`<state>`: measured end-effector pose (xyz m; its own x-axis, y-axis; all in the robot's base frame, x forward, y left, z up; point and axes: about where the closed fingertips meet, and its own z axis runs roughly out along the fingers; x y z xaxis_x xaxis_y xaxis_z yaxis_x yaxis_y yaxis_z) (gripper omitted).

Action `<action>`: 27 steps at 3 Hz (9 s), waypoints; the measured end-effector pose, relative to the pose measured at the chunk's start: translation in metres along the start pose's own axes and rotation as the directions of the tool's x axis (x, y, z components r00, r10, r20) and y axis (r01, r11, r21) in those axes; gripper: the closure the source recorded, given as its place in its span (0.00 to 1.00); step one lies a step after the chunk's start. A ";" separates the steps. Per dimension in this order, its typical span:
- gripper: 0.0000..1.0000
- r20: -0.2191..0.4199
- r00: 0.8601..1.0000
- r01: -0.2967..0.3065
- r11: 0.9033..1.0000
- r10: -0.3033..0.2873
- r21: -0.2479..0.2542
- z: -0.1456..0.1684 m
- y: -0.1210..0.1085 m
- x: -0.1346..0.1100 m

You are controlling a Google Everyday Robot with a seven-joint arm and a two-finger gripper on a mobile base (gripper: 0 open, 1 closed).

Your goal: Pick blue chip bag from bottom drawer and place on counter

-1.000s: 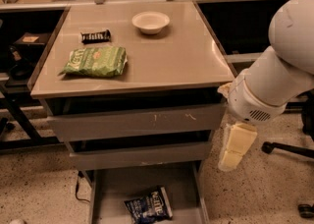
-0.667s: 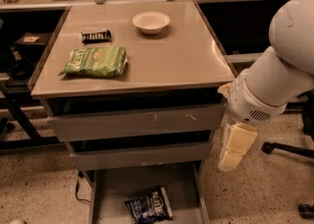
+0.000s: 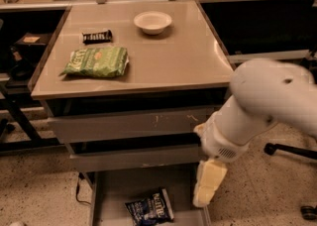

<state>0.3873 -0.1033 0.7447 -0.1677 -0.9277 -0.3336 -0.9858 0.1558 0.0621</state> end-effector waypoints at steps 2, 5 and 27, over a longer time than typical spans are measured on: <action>0.00 0.072 0.997 -0.004 0.988 0.016 -0.157 0.116 0.024 -0.009; 0.00 0.130 0.985 -0.080 0.962 0.117 -0.260 0.235 0.041 -0.005; 0.88 0.286 0.943 -0.075 0.946 0.170 -0.316 0.641 -0.082 0.037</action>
Offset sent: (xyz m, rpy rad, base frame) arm -0.0332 0.0754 -0.1531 0.1439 0.2086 0.0555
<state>0.4585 0.0672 0.1245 -0.3271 -0.7516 -0.5728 -0.9183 0.1096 0.3805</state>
